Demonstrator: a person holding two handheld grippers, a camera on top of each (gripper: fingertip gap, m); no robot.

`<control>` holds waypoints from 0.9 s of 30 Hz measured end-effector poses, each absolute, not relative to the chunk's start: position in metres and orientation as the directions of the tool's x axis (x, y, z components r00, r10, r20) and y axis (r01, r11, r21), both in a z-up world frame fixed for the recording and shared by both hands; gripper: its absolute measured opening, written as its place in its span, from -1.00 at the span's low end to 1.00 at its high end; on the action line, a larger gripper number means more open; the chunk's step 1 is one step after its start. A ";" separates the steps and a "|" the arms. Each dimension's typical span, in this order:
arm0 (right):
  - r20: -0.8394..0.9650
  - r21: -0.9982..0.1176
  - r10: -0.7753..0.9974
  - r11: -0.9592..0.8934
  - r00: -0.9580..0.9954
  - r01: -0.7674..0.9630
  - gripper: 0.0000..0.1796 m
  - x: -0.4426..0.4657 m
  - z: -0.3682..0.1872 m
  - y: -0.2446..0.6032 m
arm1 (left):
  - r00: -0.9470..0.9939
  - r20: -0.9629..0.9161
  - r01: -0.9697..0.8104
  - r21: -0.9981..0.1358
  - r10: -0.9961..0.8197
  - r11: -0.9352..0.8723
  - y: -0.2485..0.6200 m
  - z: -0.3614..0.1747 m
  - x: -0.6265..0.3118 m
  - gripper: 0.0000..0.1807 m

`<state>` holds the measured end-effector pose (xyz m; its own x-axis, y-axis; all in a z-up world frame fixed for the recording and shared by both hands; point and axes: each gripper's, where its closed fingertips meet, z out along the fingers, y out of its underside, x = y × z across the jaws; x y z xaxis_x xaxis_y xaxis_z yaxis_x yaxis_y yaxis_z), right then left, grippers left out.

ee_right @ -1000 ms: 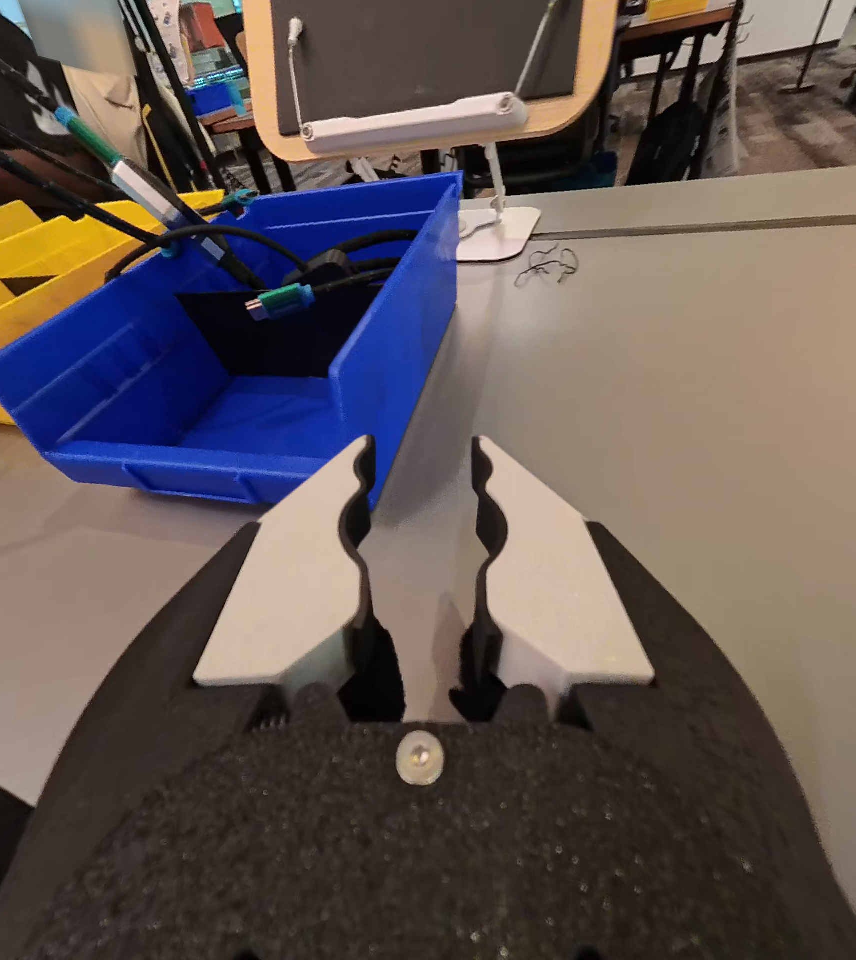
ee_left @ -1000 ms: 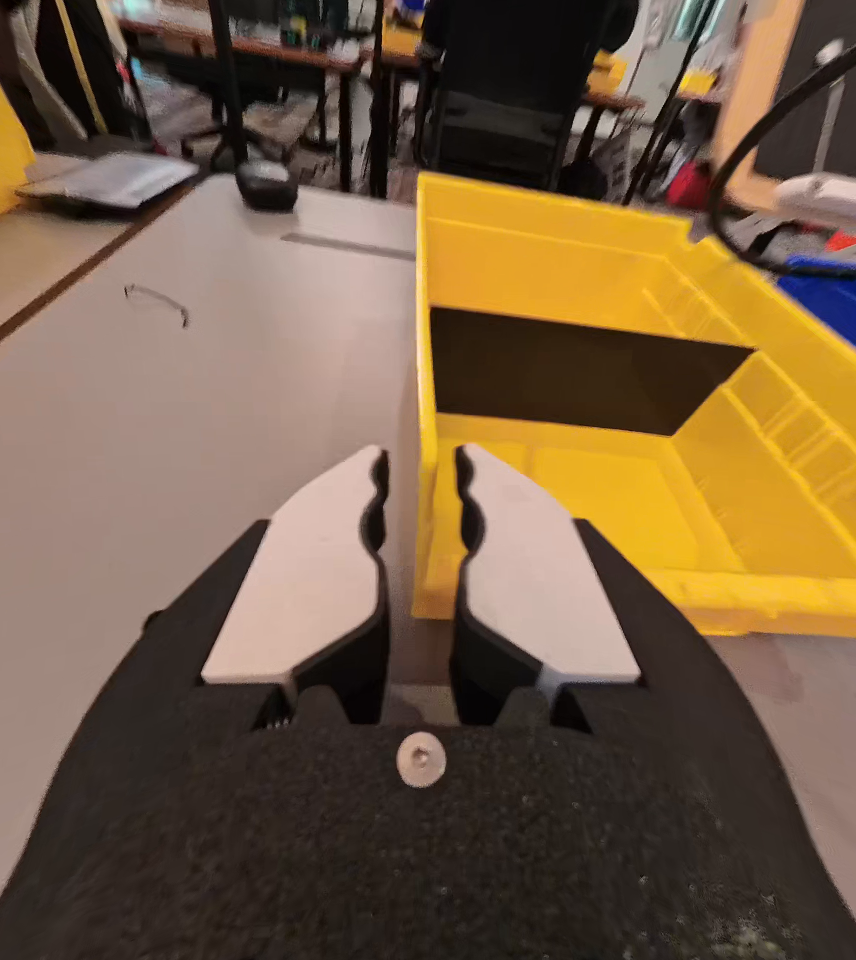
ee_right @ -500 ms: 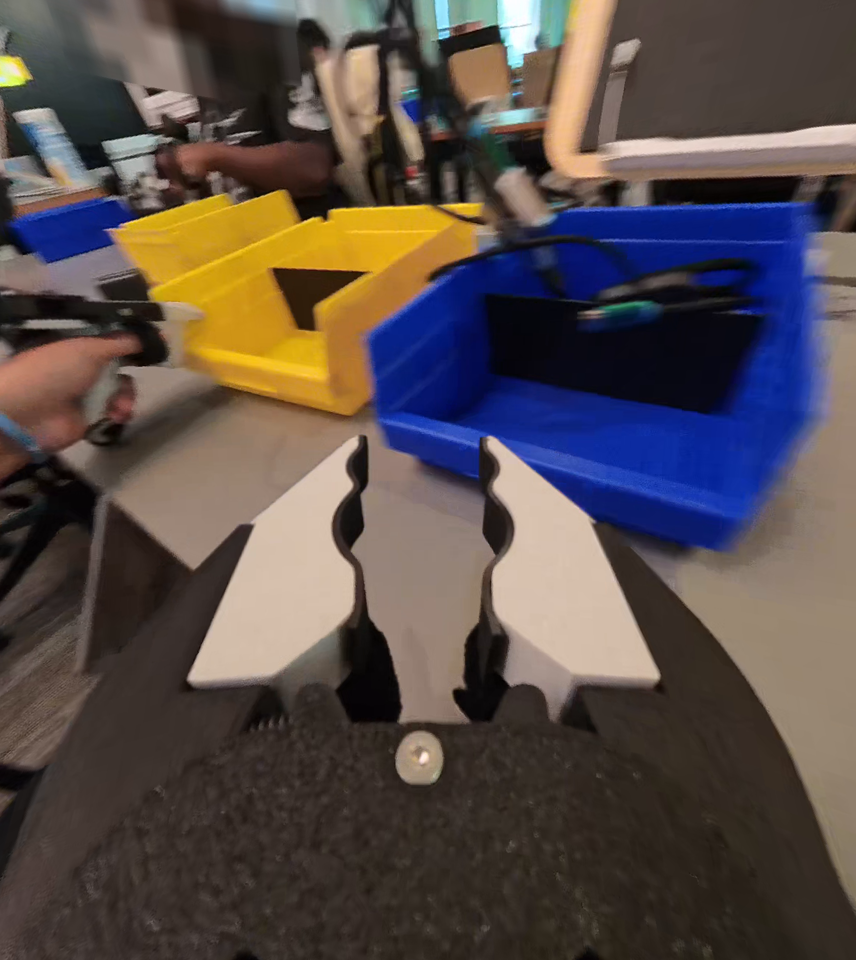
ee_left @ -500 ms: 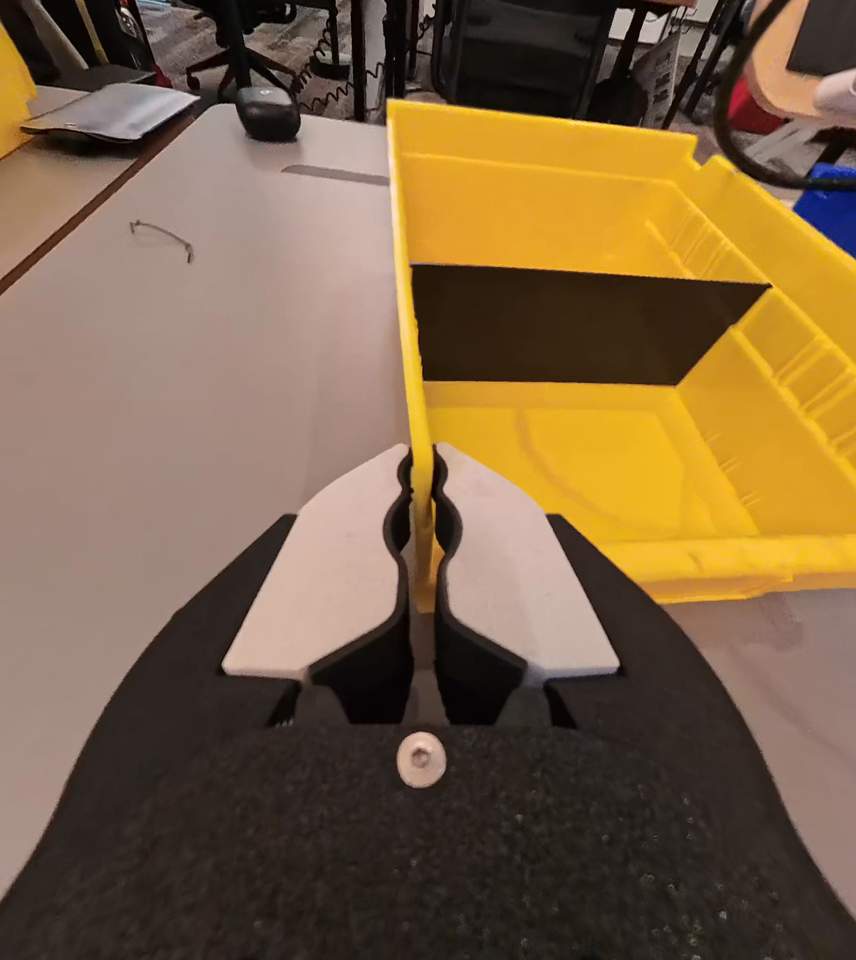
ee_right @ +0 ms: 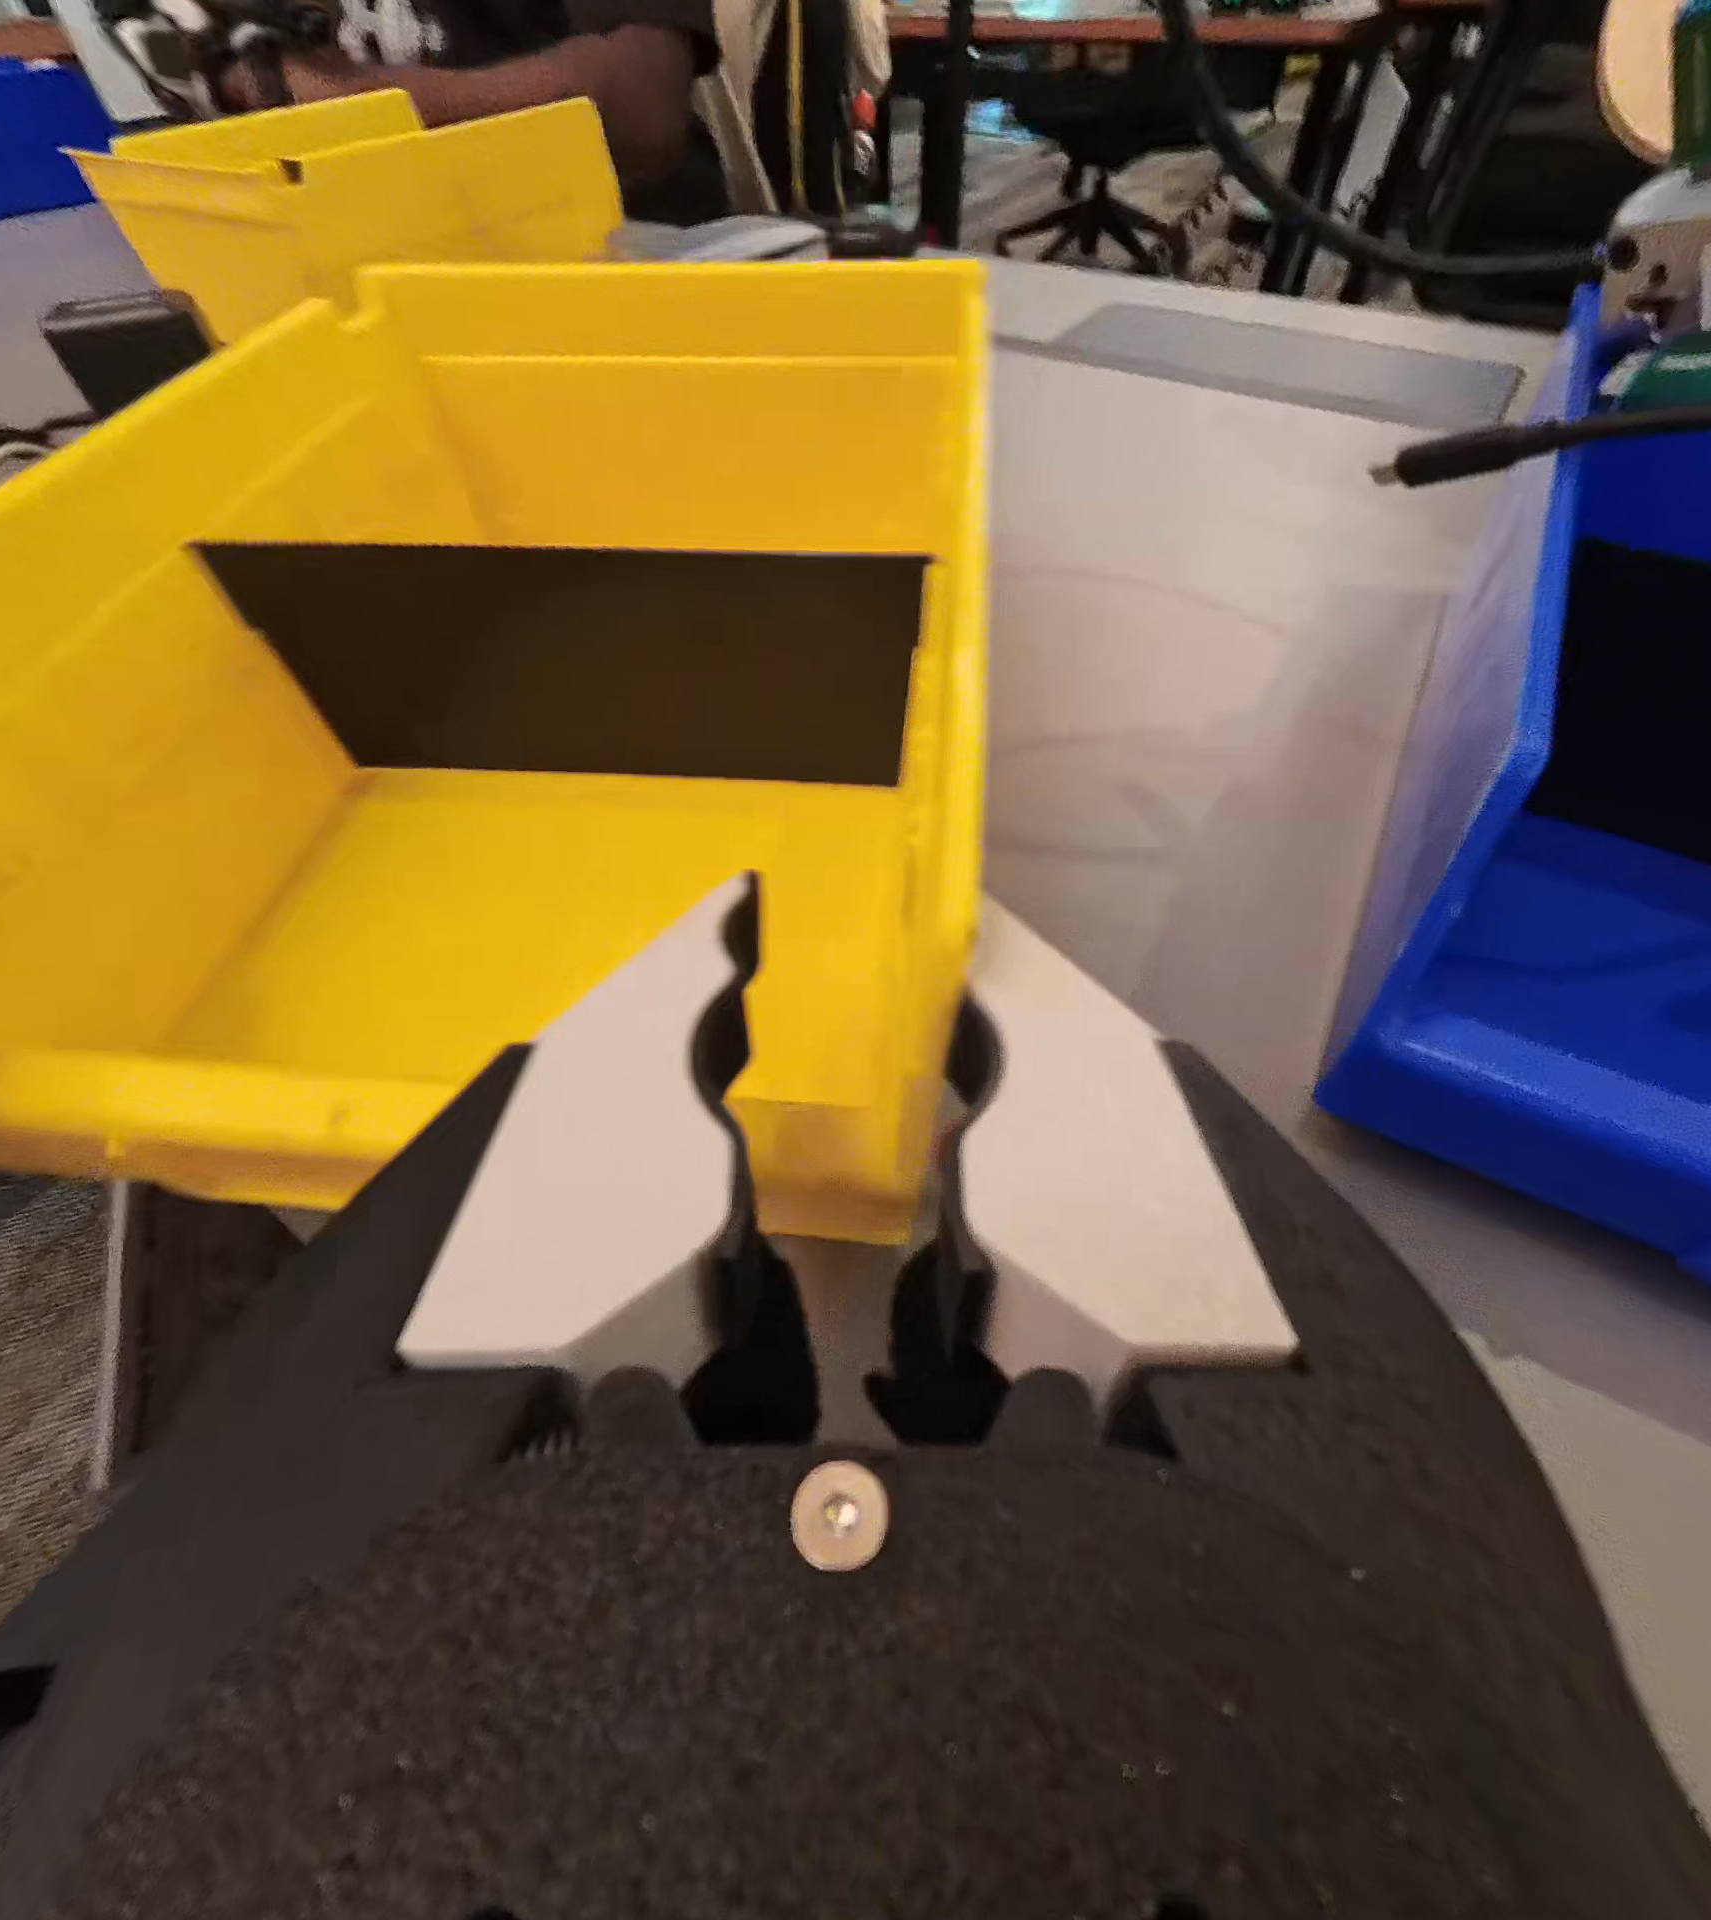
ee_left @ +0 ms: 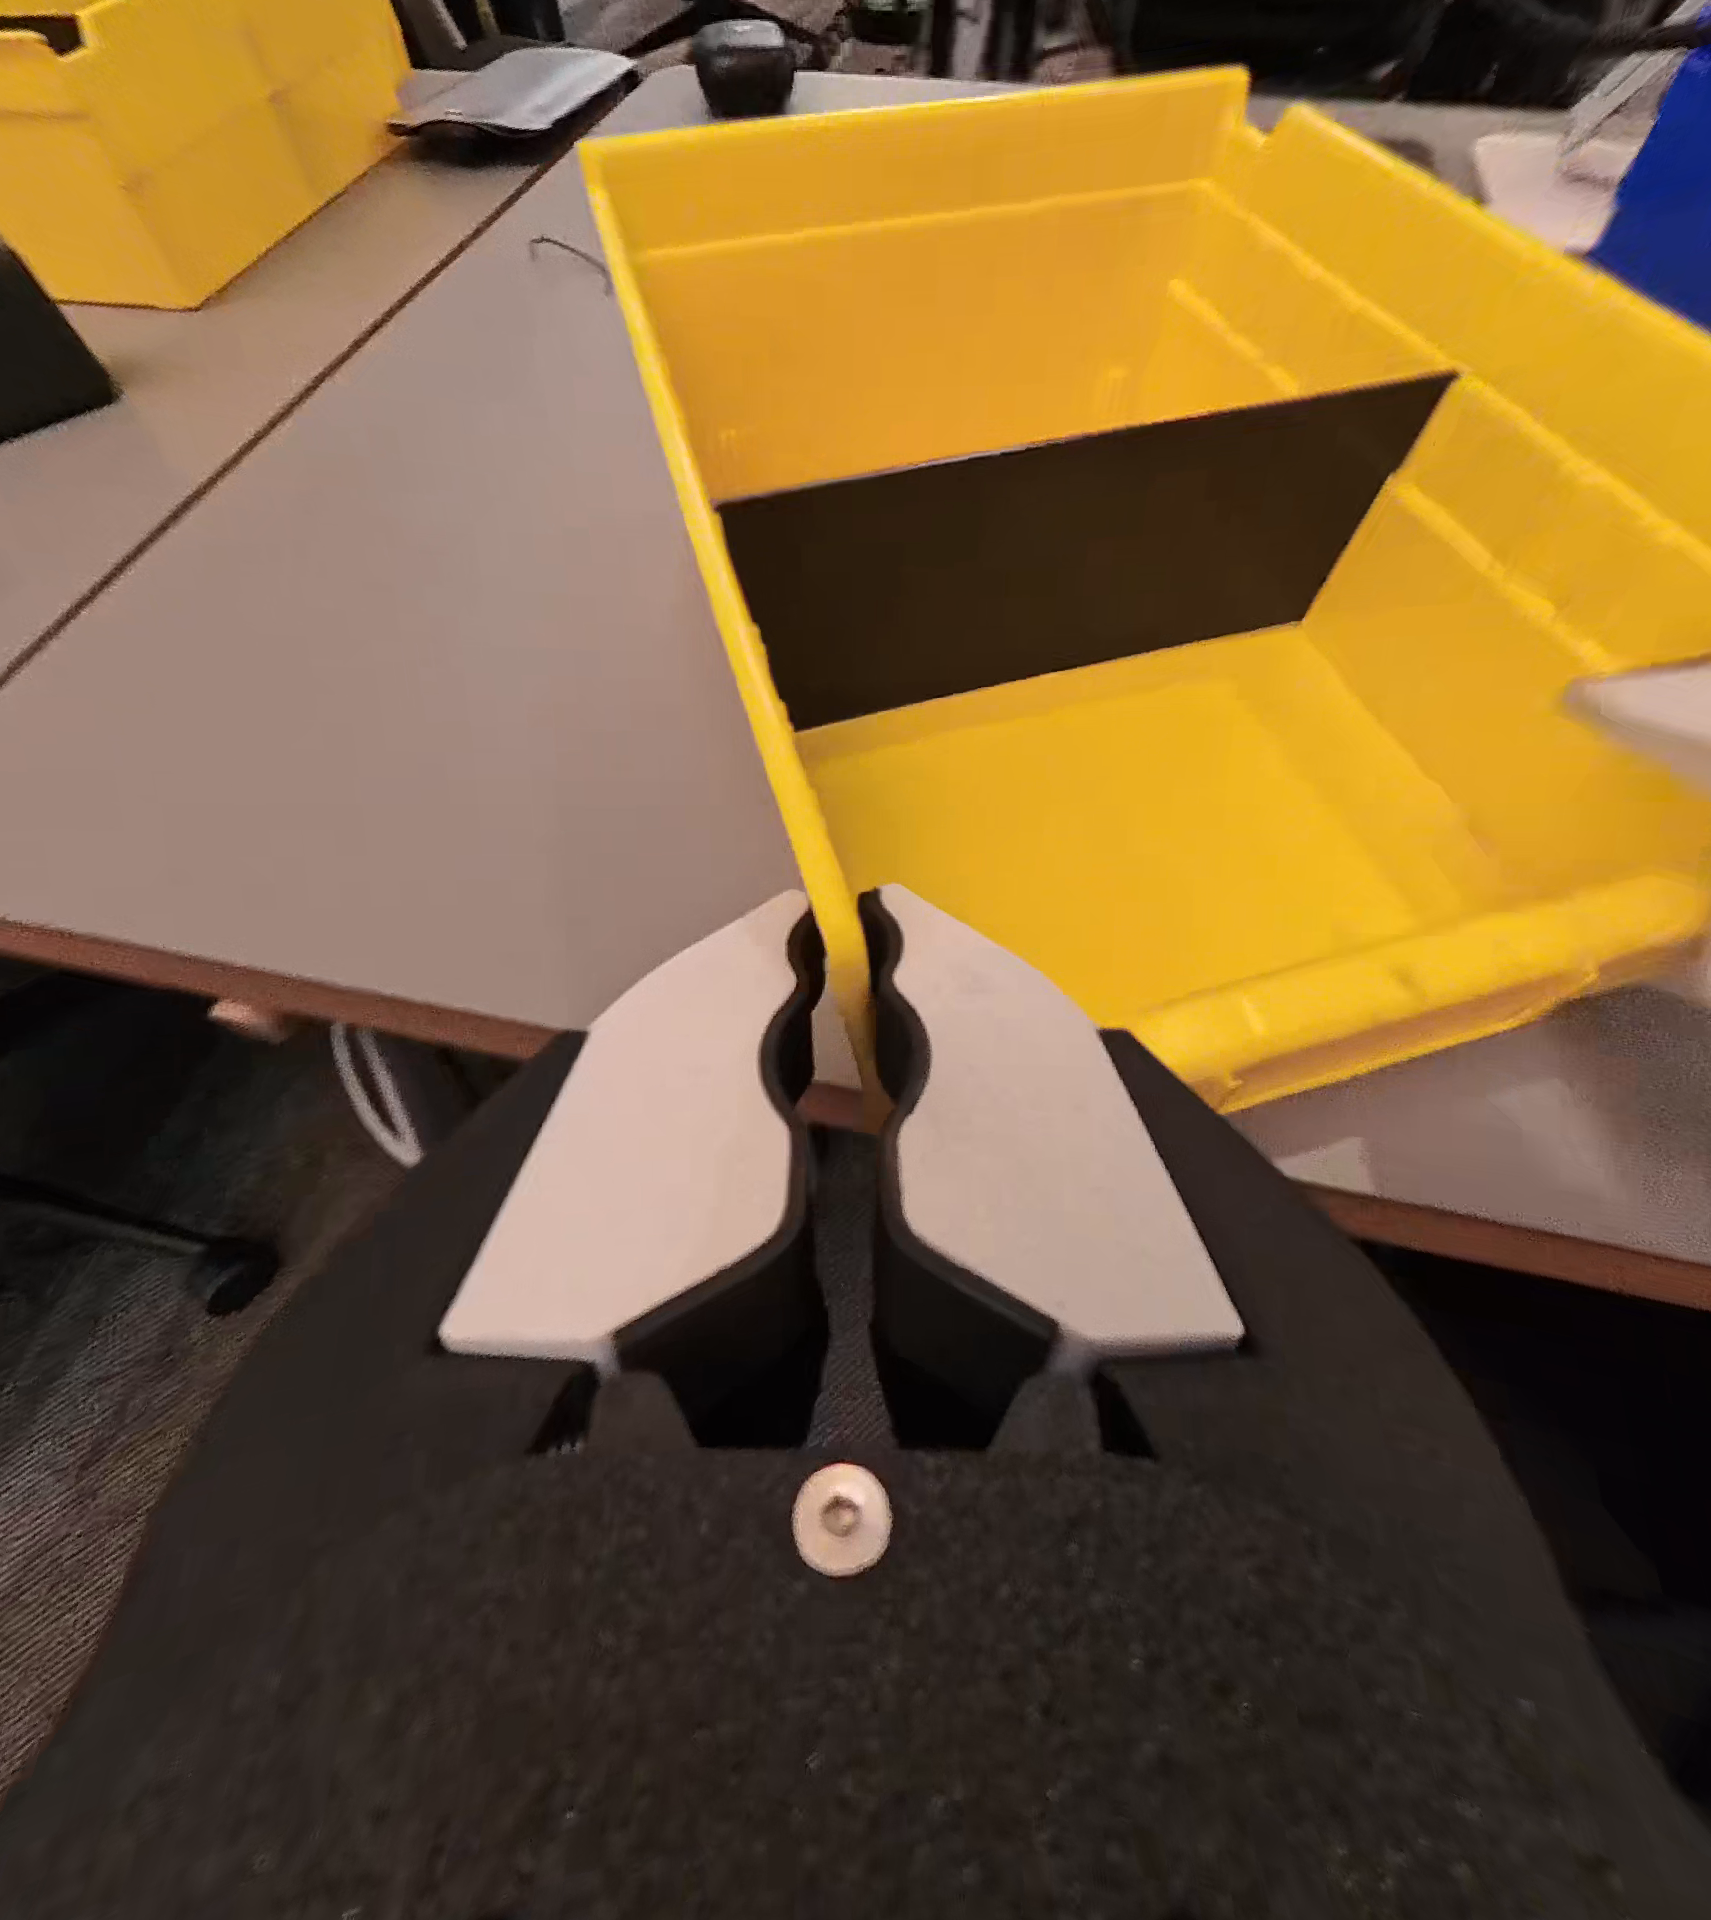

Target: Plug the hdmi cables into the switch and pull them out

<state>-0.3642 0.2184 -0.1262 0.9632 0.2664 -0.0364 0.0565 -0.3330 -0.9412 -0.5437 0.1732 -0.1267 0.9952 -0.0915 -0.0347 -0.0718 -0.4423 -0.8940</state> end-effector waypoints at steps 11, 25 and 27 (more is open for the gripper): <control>0.043 -0.985 0.363 -0.140 0.931 0.100 -0.96 -0.359 -0.027 0.189 | 0.993 -0.100 -0.093 -0.989 0.055 -0.112 0.125 -0.025 -0.539 -0.94; 0.011 -0.977 -0.202 0.209 0.979 0.054 -0.97 -0.036 0.169 0.125 | 0.865 -0.177 -0.047 -0.960 -0.469 0.275 0.175 0.166 -0.212 -0.94; -0.022 -0.983 -0.260 0.181 0.965 0.027 -0.97 0.031 0.155 0.117 | 0.821 -0.158 -0.036 -0.973 -0.549 0.227 0.181 0.147 -0.140 -0.94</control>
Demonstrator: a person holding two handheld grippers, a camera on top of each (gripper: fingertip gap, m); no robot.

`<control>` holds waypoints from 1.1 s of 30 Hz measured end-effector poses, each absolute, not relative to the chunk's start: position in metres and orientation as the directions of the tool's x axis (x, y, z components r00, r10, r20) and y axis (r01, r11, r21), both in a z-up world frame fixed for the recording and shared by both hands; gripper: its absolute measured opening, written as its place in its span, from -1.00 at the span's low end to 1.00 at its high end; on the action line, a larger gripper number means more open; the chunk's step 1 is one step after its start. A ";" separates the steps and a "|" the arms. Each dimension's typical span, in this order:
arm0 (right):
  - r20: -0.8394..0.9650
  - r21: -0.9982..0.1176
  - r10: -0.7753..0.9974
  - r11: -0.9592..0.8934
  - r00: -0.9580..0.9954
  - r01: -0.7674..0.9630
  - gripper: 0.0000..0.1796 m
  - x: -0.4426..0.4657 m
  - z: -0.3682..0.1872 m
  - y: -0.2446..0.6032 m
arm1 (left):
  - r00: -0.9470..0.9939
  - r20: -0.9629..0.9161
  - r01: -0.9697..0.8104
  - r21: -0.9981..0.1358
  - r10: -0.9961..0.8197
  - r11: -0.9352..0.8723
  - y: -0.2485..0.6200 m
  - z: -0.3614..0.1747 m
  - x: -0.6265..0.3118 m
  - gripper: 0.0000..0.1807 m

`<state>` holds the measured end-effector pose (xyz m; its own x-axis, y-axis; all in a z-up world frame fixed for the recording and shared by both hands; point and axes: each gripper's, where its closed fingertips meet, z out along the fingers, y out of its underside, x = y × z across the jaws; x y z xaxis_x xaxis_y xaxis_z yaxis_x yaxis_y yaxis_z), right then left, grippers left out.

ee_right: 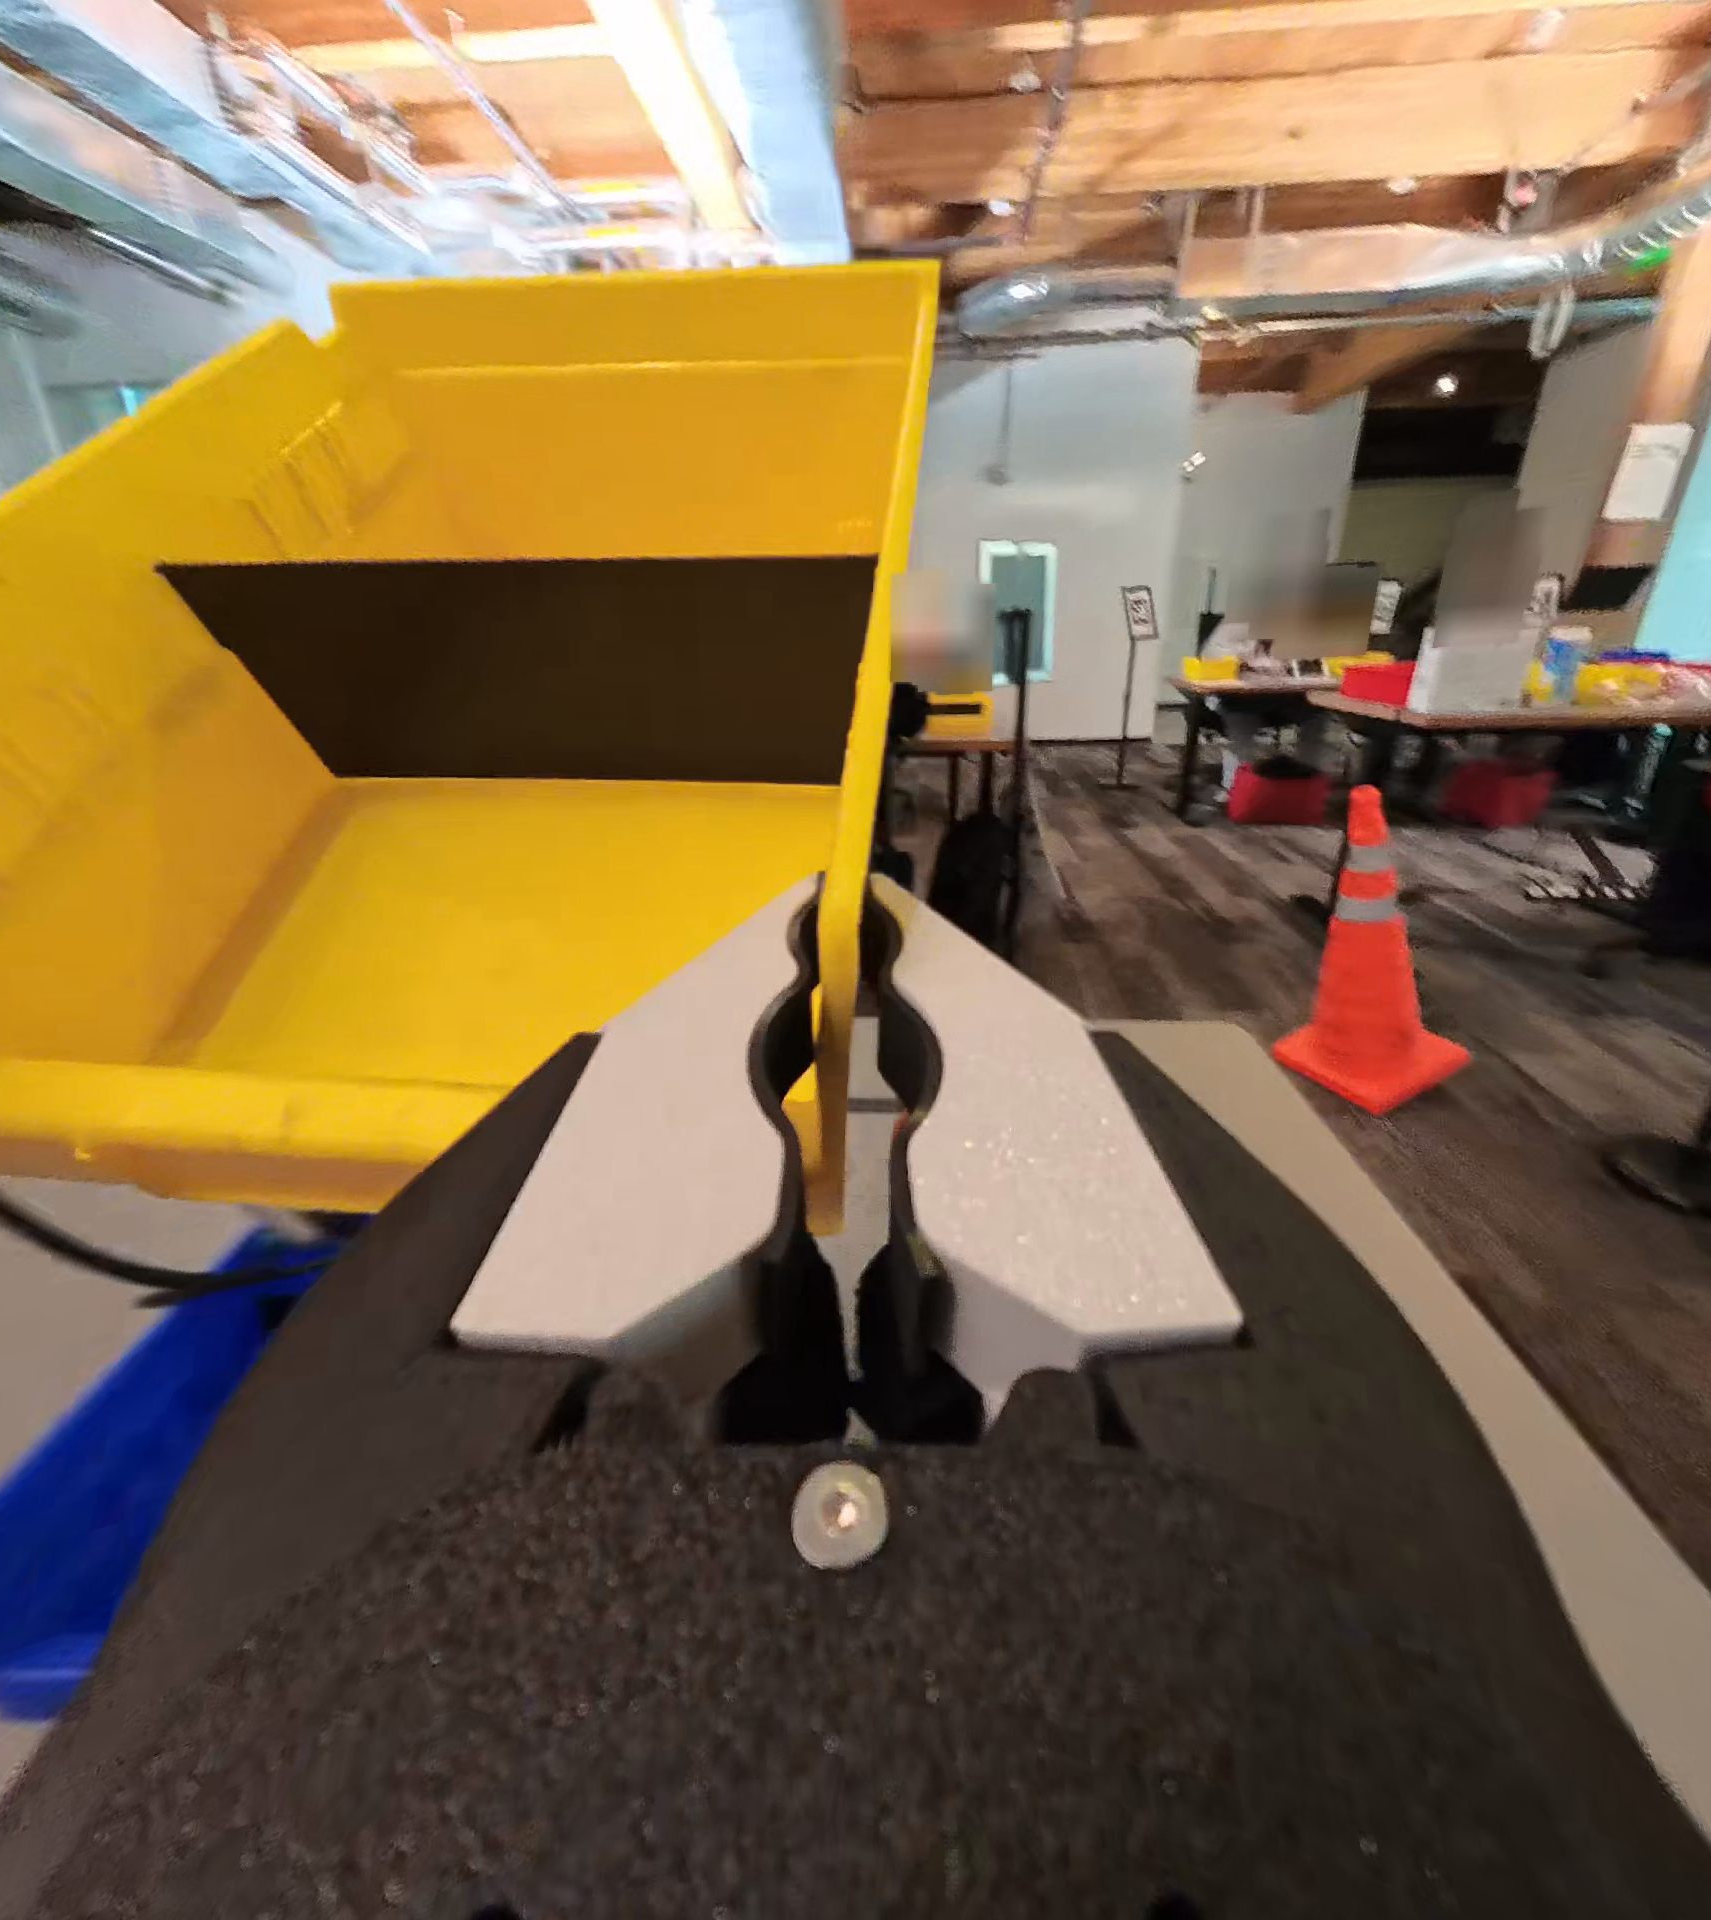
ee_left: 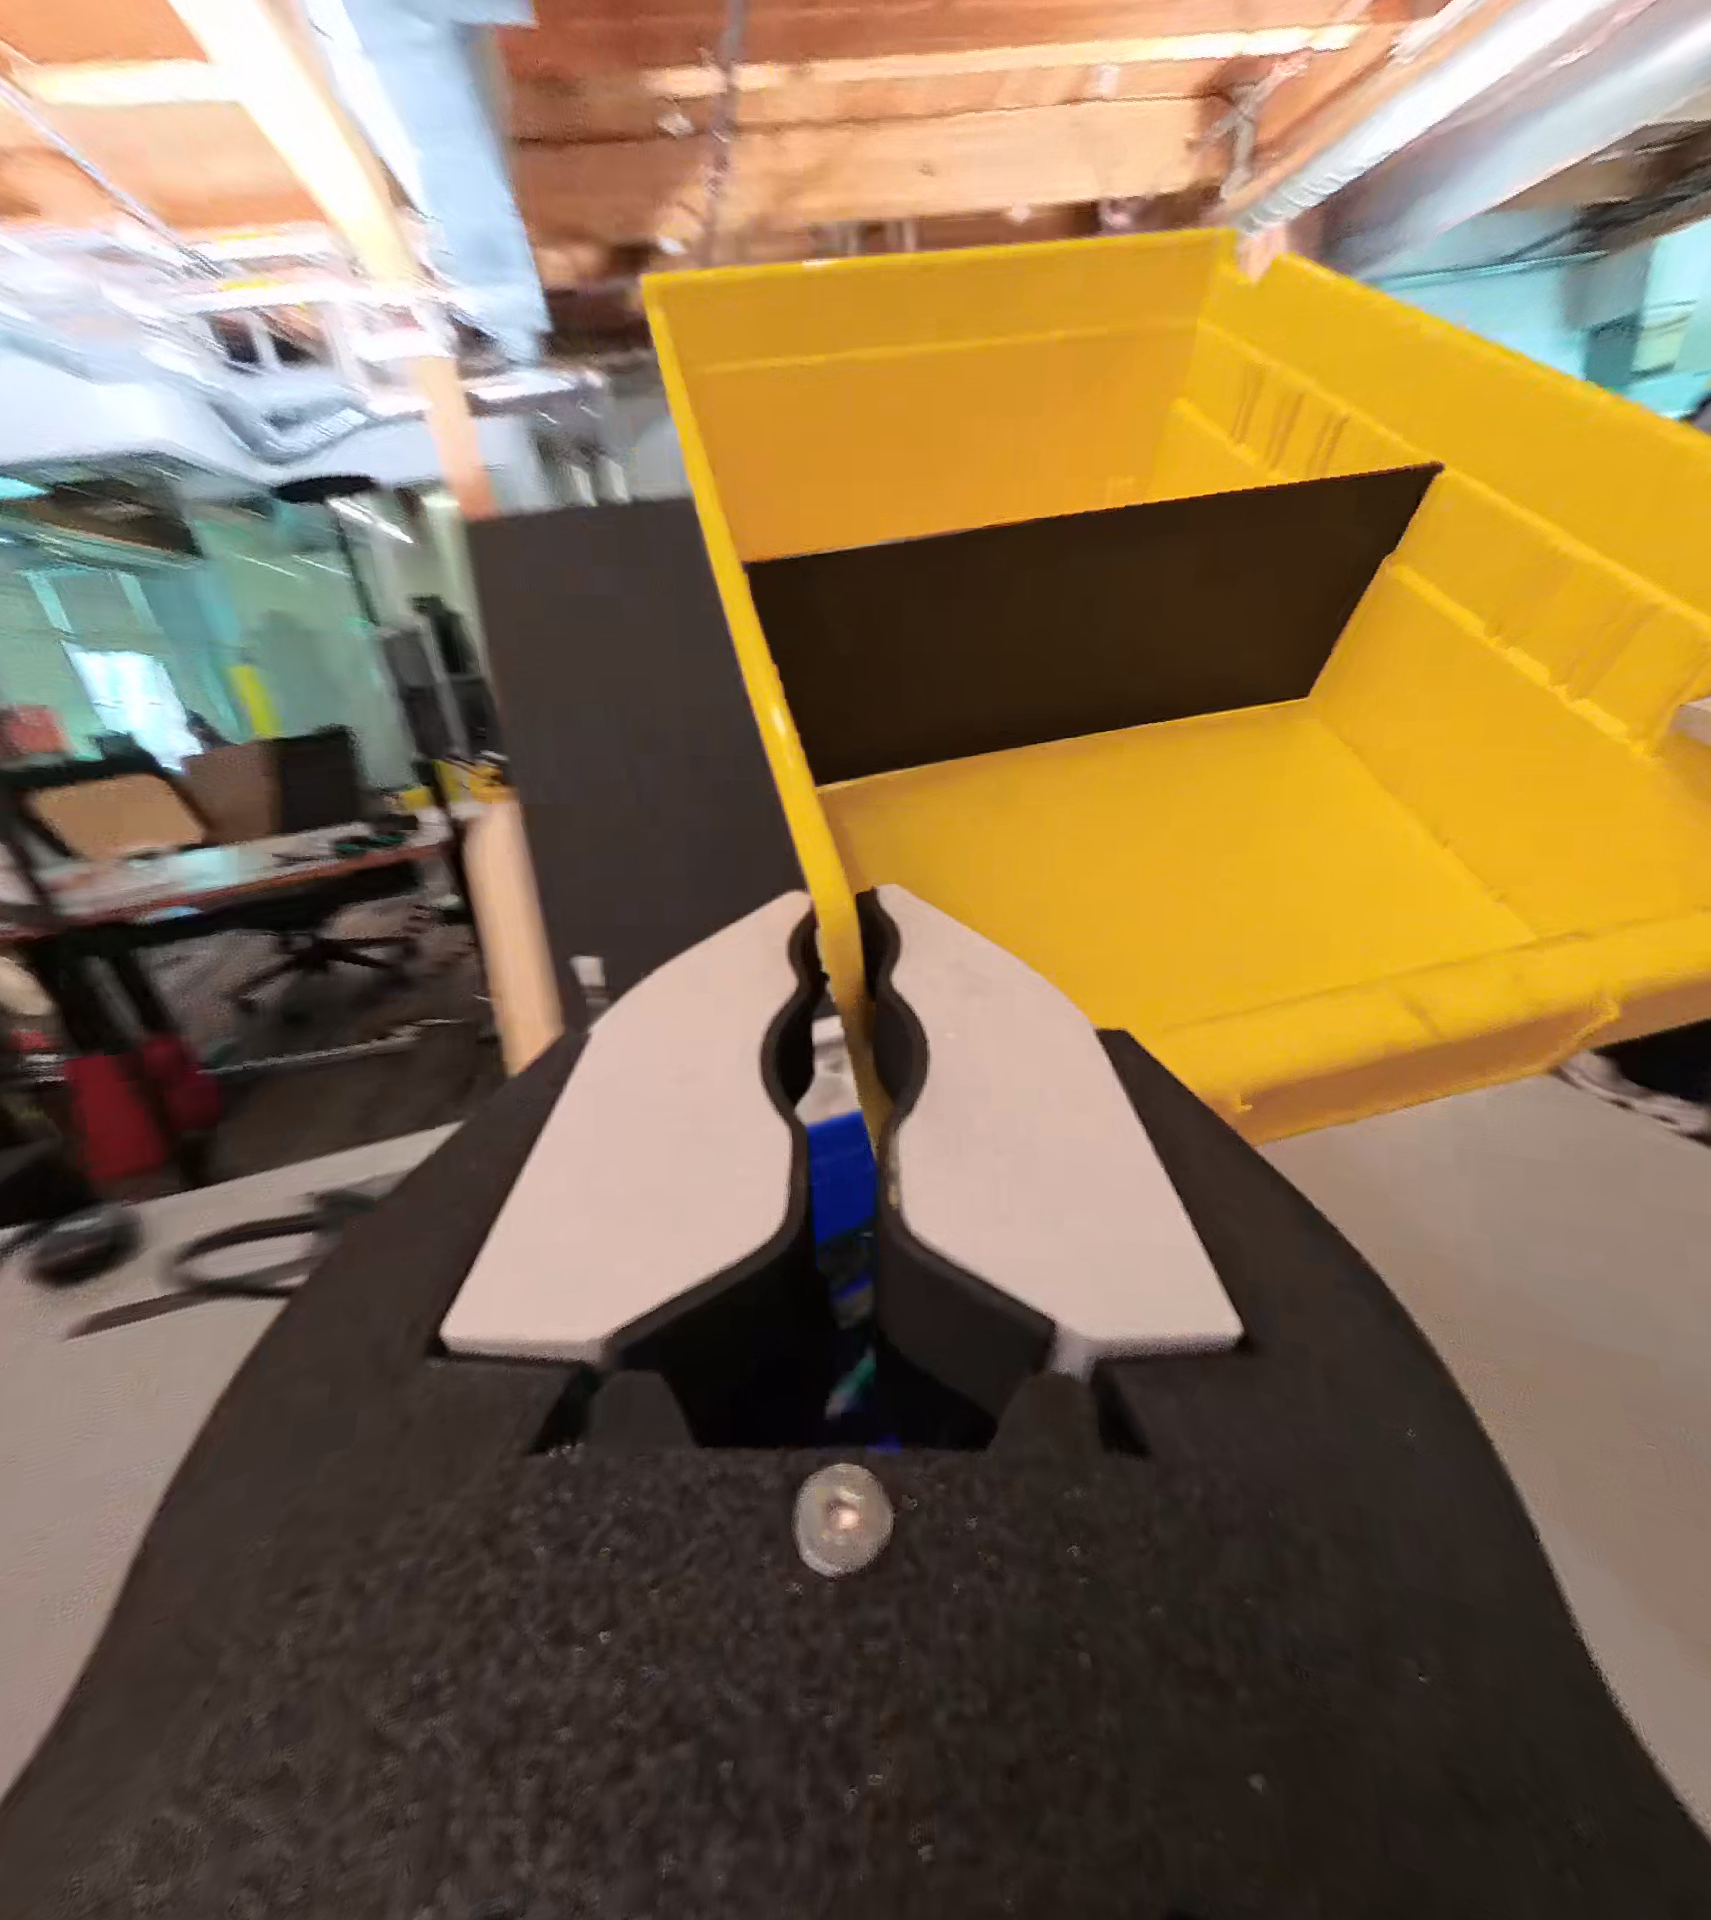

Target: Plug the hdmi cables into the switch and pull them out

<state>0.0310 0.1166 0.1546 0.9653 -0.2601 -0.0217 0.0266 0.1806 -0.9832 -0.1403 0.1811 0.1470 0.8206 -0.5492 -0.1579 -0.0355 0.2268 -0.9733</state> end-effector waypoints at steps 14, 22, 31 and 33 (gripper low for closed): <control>0.019 -0.902 -0.349 -0.411 0.937 -0.135 -0.96 0.264 -0.119 0.116 | 0.768 -0.084 -0.288 -0.931 -0.635 -0.224 0.179 -0.125 0.081 -0.93; -0.116 -0.883 -0.392 -0.380 0.912 -0.275 -0.93 0.267 -0.131 0.116 | 0.539 -0.014 -0.379 -0.897 -0.842 -0.227 0.144 -0.127 0.082 -0.62; -0.145 -0.942 -0.487 -0.199 0.862 -0.271 -0.68 0.255 -0.071 0.110 | 0.460 -0.051 -0.273 -0.958 -0.887 -0.086 0.117 -0.050 -0.090 -0.60; -0.226 -0.938 -0.374 -0.165 0.900 -0.304 -0.65 0.219 -0.045 0.125 | 0.573 -0.149 -0.263 -0.965 -0.806 -0.009 0.138 -0.037 -0.149 -0.60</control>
